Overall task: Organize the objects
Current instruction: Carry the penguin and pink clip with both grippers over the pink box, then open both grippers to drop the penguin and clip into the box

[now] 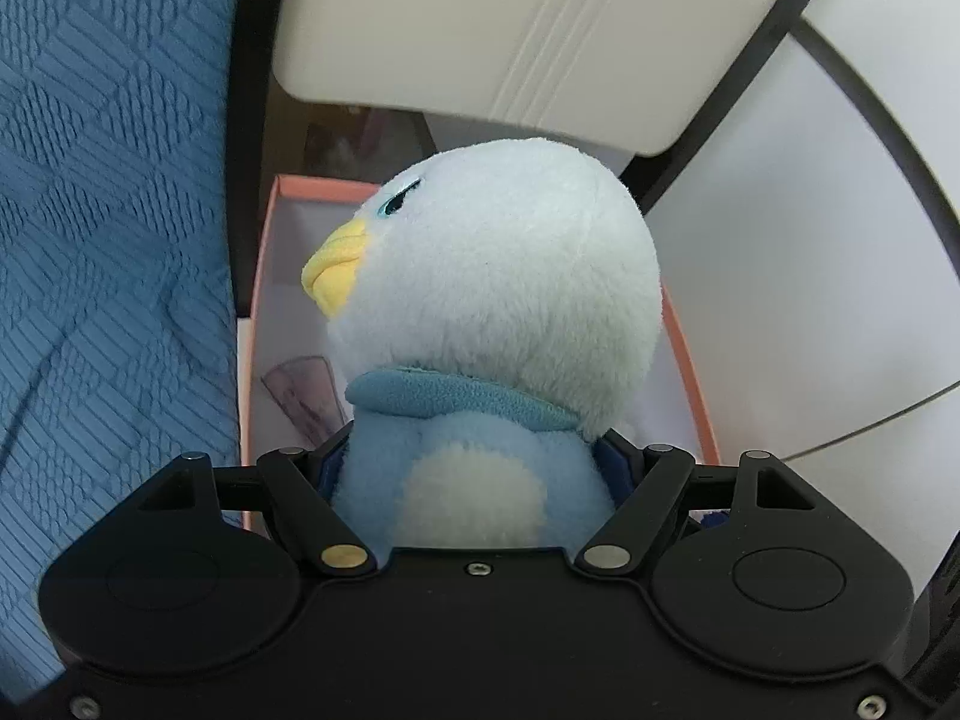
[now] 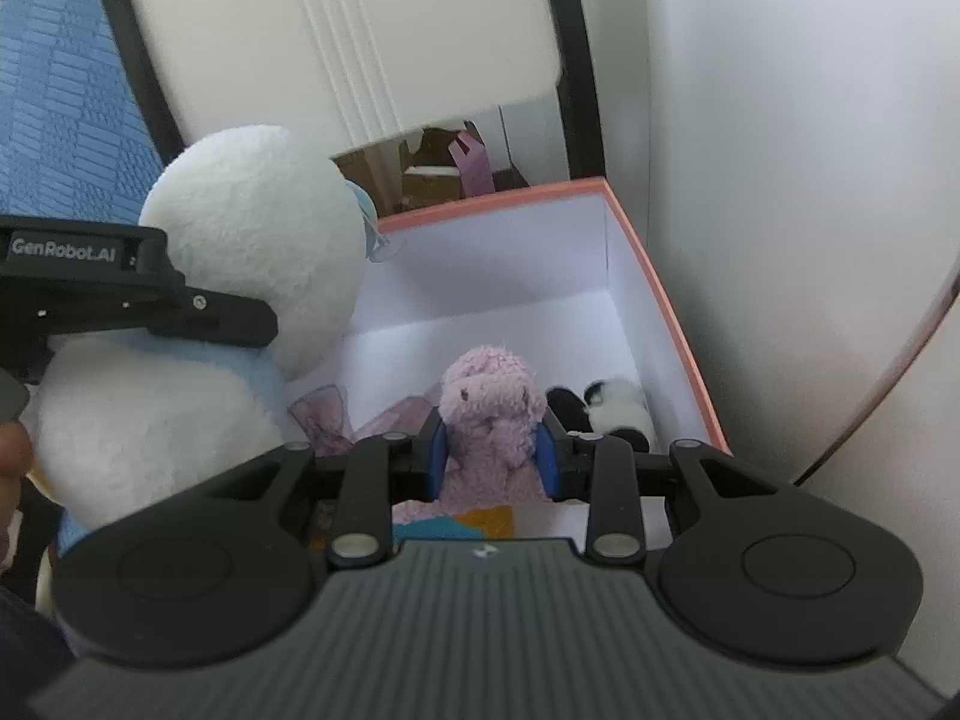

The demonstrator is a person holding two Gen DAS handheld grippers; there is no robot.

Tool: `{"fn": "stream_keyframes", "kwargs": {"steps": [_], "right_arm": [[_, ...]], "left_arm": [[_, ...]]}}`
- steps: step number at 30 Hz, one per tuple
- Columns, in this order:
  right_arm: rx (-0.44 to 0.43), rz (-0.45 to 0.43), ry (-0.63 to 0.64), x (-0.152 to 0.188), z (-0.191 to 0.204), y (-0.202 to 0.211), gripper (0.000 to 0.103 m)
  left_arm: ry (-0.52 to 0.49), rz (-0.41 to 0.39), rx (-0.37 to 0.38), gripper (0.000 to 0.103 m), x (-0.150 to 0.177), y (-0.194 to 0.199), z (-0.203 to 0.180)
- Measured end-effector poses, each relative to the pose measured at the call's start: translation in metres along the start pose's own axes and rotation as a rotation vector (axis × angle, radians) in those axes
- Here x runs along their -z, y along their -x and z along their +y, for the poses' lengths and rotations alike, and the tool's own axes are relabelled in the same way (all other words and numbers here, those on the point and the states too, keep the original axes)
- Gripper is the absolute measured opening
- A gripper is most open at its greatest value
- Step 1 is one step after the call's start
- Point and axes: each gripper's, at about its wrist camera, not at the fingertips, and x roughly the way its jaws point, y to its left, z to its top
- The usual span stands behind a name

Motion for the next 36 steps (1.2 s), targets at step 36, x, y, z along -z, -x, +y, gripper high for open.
{"fn": "stream_keyframes", "kwargs": {"steps": [36], "right_arm": [[-0.139, -0.248, 0.022, -0.014, 0.072, 0.194, 0.068]], "left_arm": [[-0.187, -0.290, 0.073, 0.102, 0.048, 0.212, -0.011]]}}
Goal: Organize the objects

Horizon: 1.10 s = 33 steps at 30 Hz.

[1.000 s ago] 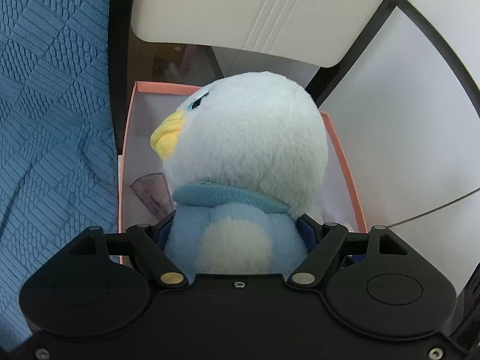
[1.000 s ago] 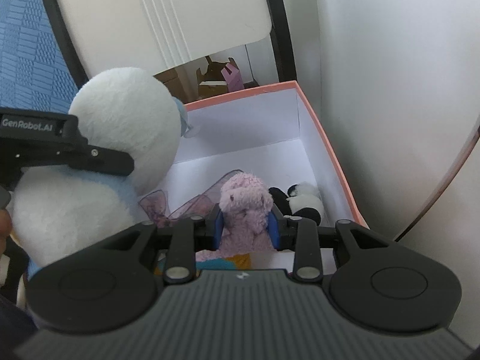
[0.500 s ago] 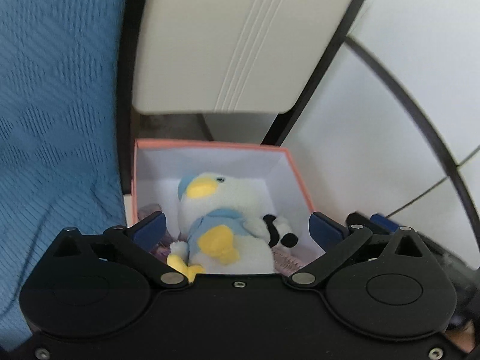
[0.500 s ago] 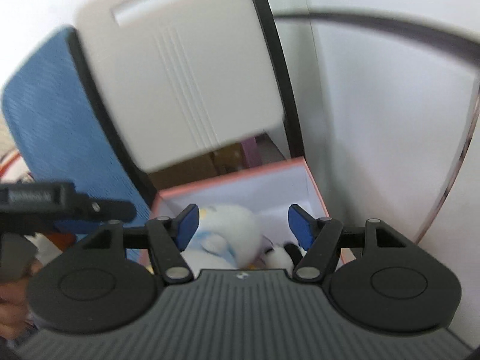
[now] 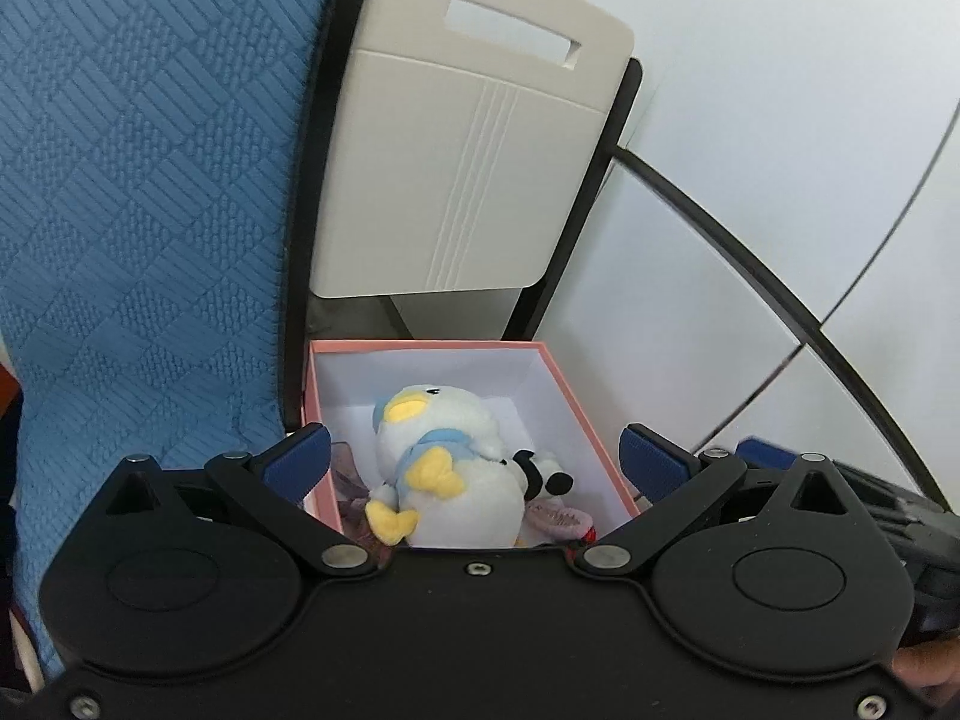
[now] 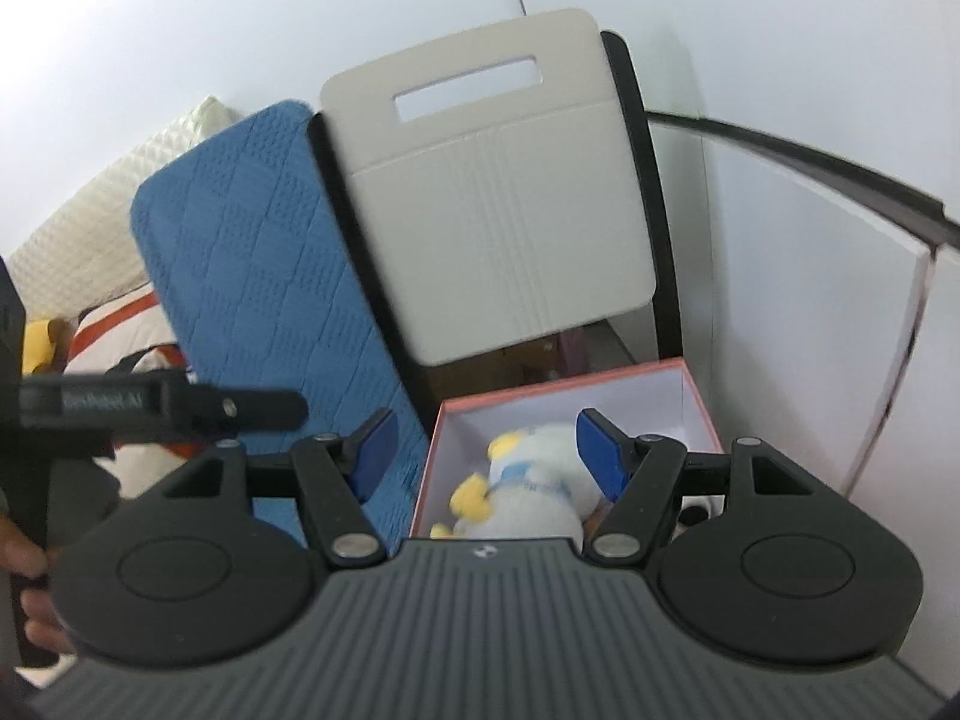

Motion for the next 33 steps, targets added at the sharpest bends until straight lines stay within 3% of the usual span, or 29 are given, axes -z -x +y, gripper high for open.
{"fn": "stream_keyframes", "kwargs": {"steps": [7, 9, 12, 16, 25, 33], "right_arm": [[0.055, 0.011, -0.026, 0.039, 0.007, 0.023, 0.068], [0.088, 0.021, -0.014, 0.051, 0.010, 0.024, 0.074], [0.103, 0.048, -0.002, 0.068, 0.013, 0.022, 0.072], [0.099, 0.083, -0.012, 0.085, 0.016, 0.020, 0.072], [0.095, 0.109, -0.034, 0.098, 0.016, 0.023, 0.072], [0.101, 0.113, -0.051, 0.100, 0.014, 0.024, 0.072]], "left_arm": [[0.007, -0.023, 0.027, 0.102, 0.033, 0.025, 0.010], [0.022, -0.055, 0.022, 0.102, 0.045, 0.032, 0.012], [-0.007, -0.067, 0.026, 0.102, 0.058, 0.037, 0.008], [0.005, -0.047, 0.022, 0.102, 0.079, 0.036, 0.009], [0.017, -0.030, -0.026, 0.102, 0.114, 0.038, 0.020], [0.016, -0.044, -0.024, 0.103, 0.120, 0.048, 0.018]]}}
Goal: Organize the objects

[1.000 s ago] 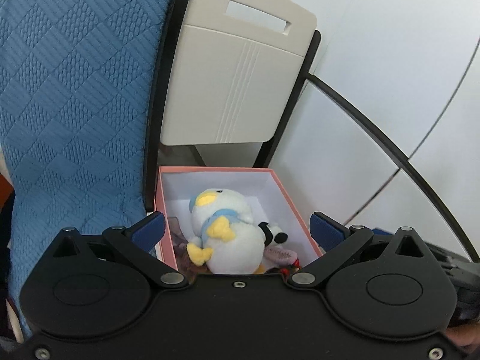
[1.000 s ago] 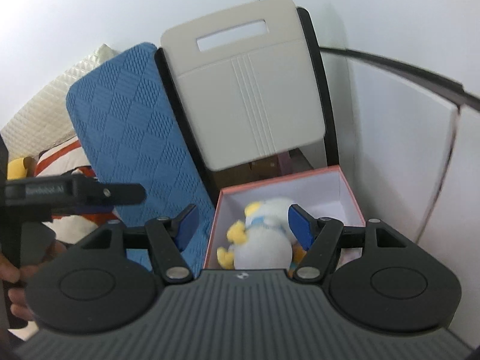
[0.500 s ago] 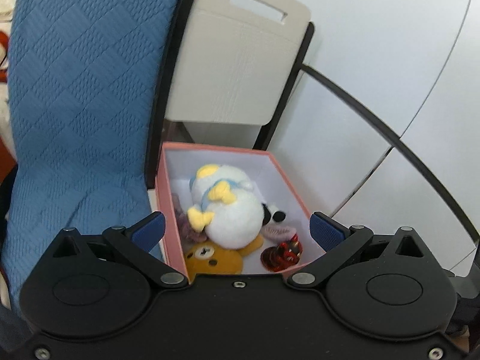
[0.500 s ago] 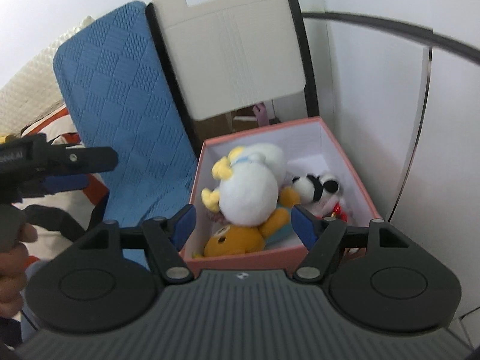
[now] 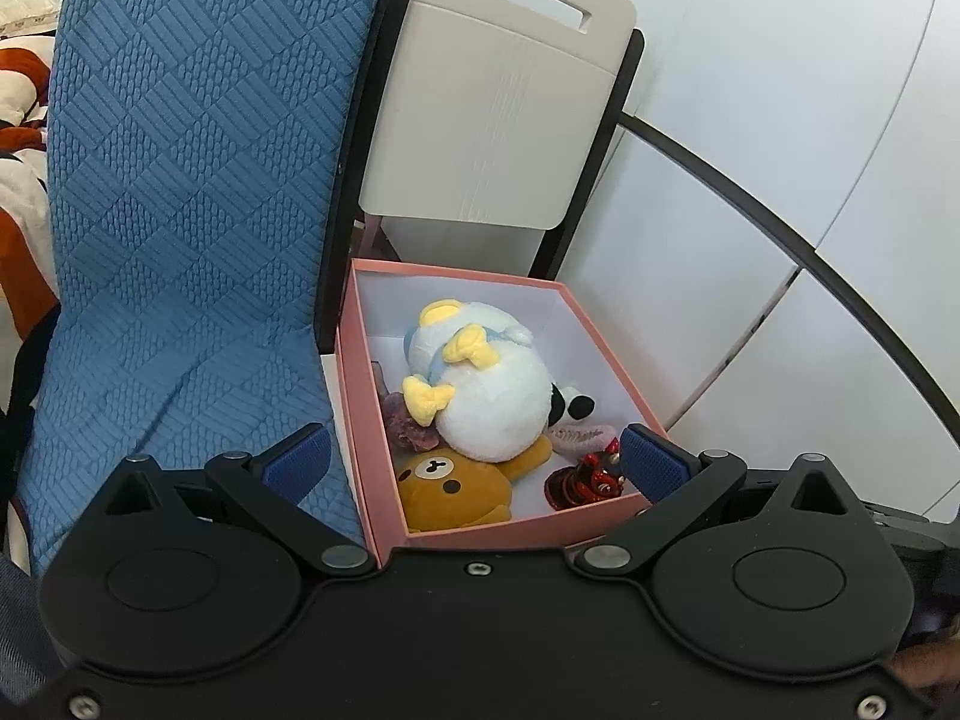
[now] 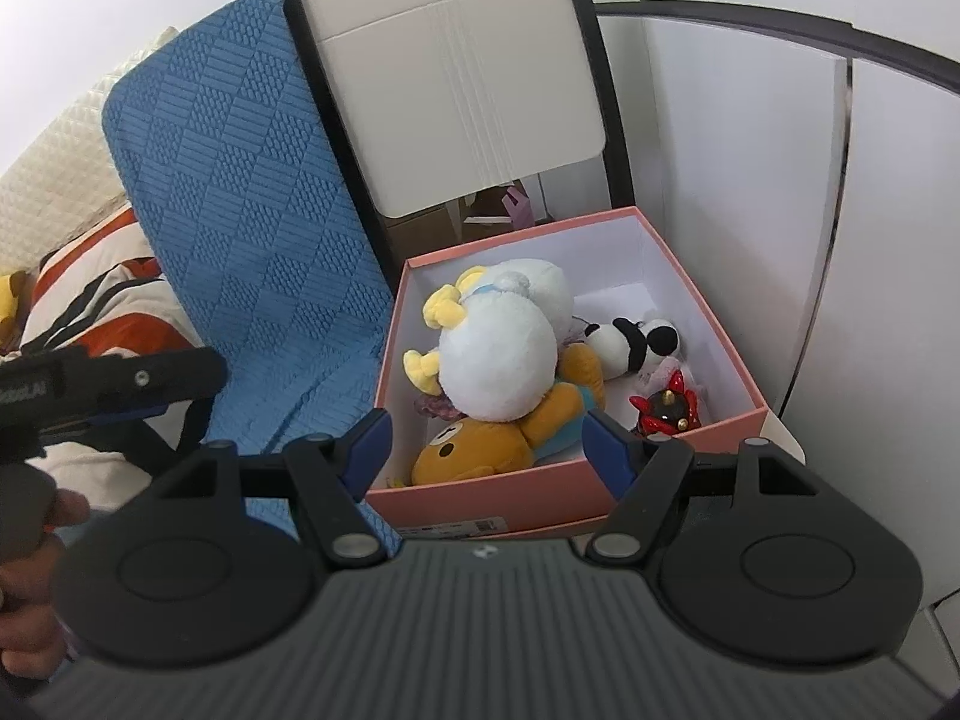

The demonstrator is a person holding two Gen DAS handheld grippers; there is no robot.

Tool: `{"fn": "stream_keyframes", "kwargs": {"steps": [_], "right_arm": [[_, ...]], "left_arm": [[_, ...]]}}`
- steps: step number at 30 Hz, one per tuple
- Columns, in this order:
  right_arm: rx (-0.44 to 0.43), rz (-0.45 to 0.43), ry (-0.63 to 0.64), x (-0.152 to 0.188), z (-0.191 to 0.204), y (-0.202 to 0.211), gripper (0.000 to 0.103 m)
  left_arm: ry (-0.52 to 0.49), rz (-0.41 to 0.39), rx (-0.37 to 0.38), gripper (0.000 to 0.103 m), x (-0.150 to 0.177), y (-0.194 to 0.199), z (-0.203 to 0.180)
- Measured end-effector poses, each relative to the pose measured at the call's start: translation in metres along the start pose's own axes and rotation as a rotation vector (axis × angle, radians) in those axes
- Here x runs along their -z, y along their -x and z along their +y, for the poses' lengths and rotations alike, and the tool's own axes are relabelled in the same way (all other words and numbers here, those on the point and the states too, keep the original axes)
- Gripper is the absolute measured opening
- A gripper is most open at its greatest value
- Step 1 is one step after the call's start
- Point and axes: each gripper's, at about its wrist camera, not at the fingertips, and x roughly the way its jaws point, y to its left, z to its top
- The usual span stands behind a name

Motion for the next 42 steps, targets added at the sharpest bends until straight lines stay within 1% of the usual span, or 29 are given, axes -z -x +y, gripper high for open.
{"fn": "stream_keyframes", "kwargs": {"steps": [4, 5, 6, 8, 11, 15, 19, 28, 32, 42], "right_arm": [[0.003, 0.001, -0.014, 0.002, -0.003, -0.001, 0.072], [-0.004, 0.004, -0.018, 0.003, -0.003, -0.002, 0.074], [-0.011, 0.008, -0.024, 0.003, -0.004, -0.003, 0.088], [-0.029, 0.005, -0.044, 0.004, -0.006, -0.004, 0.103], [-0.012, 0.015, -0.054, 0.003, -0.009, -0.007, 0.103], [-0.010, 0.031, -0.064, 0.004, -0.013, -0.007, 0.103], [-0.008, 0.041, -0.052, 0.004, -0.014, -0.004, 0.103], [0.004, 0.047, -0.050, 0.005, -0.012, 0.000, 0.103], [-0.007, 0.049, -0.048, 0.006, -0.010, 0.000, 0.103], [-0.012, 0.056, -0.040, 0.007, -0.009, -0.003, 0.103]], "left_arm": [[0.000, -0.001, -0.013, 0.103, 0.000, 0.003, -0.001], [0.001, -0.001, -0.015, 0.103, 0.000, 0.003, -0.001], [-0.001, 0.003, -0.017, 0.103, 0.000, 0.003, -0.001], [0.001, 0.011, -0.029, 0.103, -0.001, 0.003, -0.002], [0.012, 0.017, -0.042, 0.103, -0.001, 0.002, -0.002], [0.007, 0.023, -0.041, 0.103, -0.001, 0.001, -0.004], [-0.001, 0.005, -0.055, 0.103, 0.000, 0.005, -0.004], [0.007, -0.020, -0.053, 0.103, 0.001, 0.015, -0.005], [0.001, -0.017, -0.043, 0.103, 0.001, 0.017, -0.005], [0.002, -0.015, -0.050, 0.103, 0.001, 0.018, -0.006]]}}
